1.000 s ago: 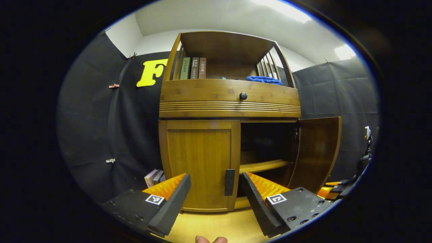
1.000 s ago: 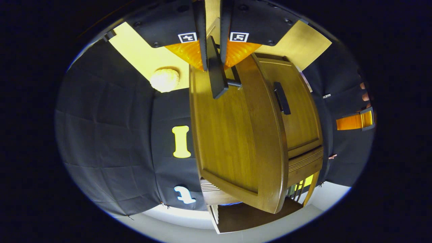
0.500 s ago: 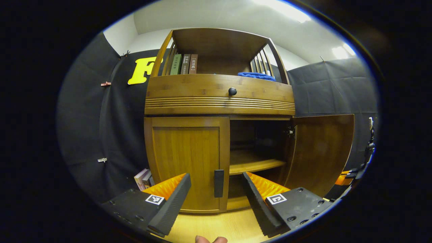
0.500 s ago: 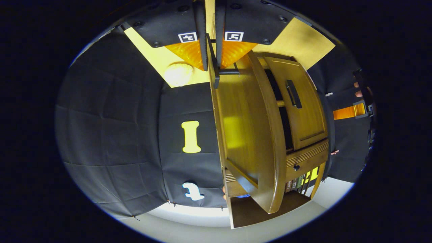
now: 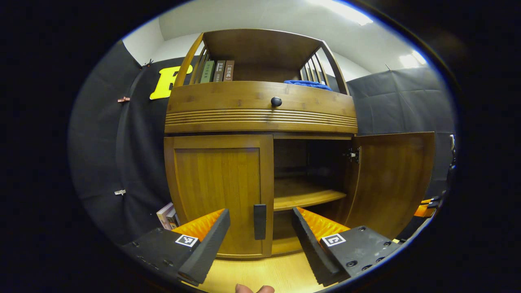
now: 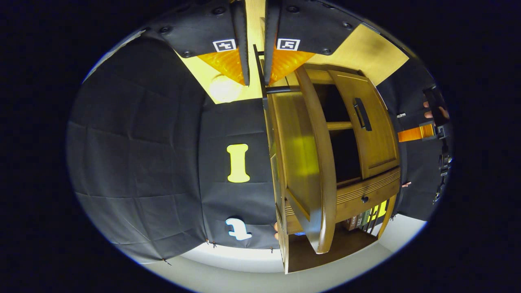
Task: Open the right door of the double-door shoe cabinet with the right hand, and open the left door with the left hand.
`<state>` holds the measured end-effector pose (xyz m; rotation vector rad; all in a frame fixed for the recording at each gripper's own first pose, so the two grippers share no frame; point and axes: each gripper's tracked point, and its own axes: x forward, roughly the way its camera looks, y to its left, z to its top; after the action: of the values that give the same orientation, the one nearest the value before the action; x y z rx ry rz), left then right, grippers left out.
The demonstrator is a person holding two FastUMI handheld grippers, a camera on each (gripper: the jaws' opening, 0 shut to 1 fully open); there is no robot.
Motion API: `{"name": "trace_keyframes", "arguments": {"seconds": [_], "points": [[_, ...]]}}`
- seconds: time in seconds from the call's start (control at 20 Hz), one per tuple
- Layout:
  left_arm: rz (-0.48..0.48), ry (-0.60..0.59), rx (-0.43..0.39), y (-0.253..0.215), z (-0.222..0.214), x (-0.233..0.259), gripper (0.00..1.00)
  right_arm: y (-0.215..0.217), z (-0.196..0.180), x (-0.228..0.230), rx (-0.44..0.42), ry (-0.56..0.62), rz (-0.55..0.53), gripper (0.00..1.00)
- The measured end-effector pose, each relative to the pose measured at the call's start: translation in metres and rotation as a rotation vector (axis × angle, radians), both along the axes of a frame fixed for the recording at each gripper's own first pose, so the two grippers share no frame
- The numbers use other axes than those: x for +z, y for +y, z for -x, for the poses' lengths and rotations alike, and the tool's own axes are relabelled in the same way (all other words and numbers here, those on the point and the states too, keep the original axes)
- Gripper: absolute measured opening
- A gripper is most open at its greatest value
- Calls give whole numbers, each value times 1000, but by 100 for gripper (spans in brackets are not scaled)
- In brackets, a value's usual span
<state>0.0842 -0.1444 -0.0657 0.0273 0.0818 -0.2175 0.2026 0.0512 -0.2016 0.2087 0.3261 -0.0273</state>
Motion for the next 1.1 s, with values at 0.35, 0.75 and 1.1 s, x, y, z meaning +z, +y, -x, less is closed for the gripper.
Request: {"name": "trace_keyframes", "arguments": {"seconds": [0.35,0.75,1.1], "points": [[-22,18,0,-12,-23,-24,95,-27,2,10,-148,-42,56,59],[-41,30,32,-20,-82,-69,94,-21,5,24,-119,-96,67,98],[48,110,78,-13,-136,-114,75,-4,4,38,-54,-159,101,99]]}}
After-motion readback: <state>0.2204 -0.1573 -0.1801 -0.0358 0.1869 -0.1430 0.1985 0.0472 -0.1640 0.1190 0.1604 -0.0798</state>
